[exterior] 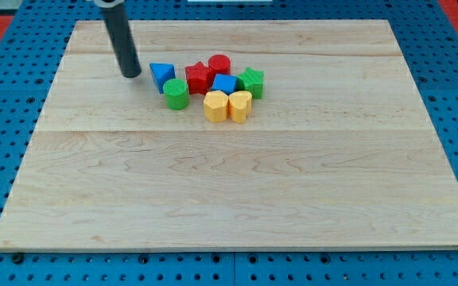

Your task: Push the green circle in the group of the blocks

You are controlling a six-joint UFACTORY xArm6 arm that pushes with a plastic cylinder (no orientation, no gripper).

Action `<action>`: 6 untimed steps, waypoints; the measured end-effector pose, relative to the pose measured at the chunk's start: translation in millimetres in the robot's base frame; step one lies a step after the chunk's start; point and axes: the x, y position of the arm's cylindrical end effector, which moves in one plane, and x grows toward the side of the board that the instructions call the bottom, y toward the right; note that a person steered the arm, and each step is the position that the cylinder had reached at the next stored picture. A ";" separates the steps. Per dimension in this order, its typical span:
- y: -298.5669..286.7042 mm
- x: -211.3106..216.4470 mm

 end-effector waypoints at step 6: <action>-41.3 60.9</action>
